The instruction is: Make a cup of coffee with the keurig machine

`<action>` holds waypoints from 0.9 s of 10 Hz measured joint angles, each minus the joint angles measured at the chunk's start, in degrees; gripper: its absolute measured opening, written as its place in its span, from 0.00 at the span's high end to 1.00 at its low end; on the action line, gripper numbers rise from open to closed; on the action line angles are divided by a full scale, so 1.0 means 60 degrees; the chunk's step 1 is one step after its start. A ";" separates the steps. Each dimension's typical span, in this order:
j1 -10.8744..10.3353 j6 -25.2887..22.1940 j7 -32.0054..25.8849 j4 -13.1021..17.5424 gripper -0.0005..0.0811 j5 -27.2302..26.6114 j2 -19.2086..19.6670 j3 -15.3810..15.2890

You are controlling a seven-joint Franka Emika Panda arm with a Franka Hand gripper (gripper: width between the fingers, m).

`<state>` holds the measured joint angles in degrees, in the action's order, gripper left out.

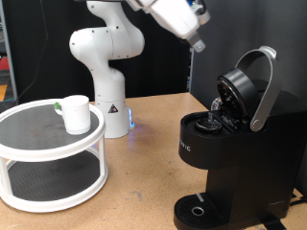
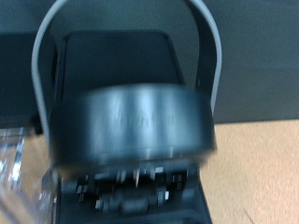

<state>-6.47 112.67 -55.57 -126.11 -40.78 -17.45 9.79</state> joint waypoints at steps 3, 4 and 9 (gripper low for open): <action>-0.0192 0.0714 0.0769 0.0021 0.01 -0.0121 0.0034 -0.0654; -0.0218 0.0961 0.1101 0.0034 0.01 -0.0117 0.0088 -0.0874; -0.0306 0.1768 0.2085 0.0307 0.12 -0.0175 0.0426 -0.1681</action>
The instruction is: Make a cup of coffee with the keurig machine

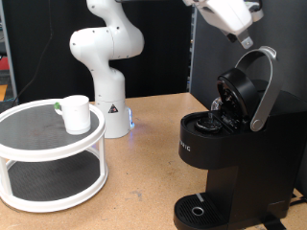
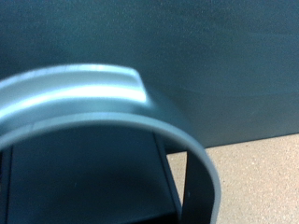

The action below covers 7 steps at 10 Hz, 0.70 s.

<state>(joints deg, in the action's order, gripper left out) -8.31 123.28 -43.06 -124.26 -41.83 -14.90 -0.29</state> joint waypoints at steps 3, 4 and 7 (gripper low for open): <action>-0.0038 0.0433 0.0400 0.0080 0.51 -0.0041 0.0060 -0.0387; -0.0048 0.0578 0.0543 0.0099 0.51 -0.0041 0.0104 -0.0538; -0.0084 0.0938 0.0848 0.0203 0.92 -0.0017 0.0368 -0.0942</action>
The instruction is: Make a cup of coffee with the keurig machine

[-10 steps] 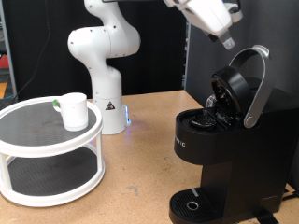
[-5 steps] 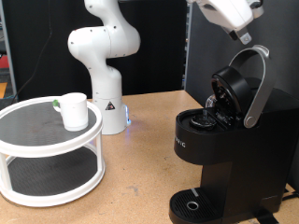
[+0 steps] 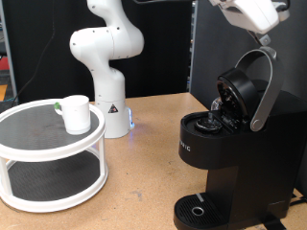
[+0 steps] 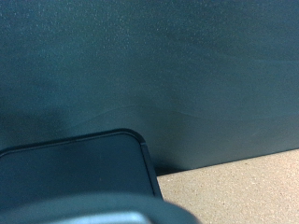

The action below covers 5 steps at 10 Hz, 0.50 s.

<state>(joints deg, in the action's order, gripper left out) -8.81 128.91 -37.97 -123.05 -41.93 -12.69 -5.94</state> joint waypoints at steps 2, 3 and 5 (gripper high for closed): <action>-0.0018 0.0280 0.0069 0.0040 0.97 0.0006 0.0158 -0.0271; -0.0028 0.0409 0.0092 0.0042 0.99 0.0003 0.0179 -0.0392; -0.0037 0.0560 0.0194 0.0047 0.99 0.0001 0.0179 -0.0595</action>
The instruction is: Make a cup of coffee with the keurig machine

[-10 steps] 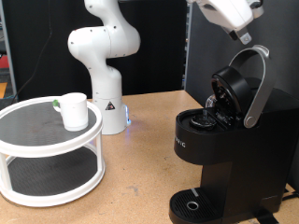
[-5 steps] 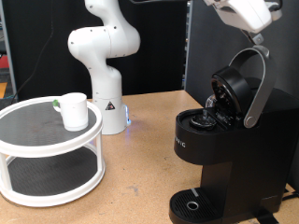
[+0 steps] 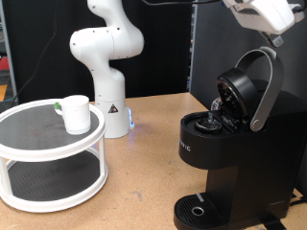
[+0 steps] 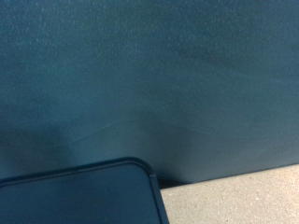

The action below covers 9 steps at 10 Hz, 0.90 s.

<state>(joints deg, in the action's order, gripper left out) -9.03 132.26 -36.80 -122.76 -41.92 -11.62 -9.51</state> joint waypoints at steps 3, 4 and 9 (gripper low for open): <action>0.0000 0.0149 0.0114 -0.0011 0.99 0.0030 0.0028 -0.0194; 0.0001 0.0181 0.0163 -0.0020 0.99 0.0086 0.0074 -0.0226; 0.0014 0.0365 0.0132 -0.0110 0.99 0.0287 0.0327 -0.0254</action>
<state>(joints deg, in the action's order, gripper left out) -8.95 134.45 -36.01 -123.42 -40.20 -9.66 -11.03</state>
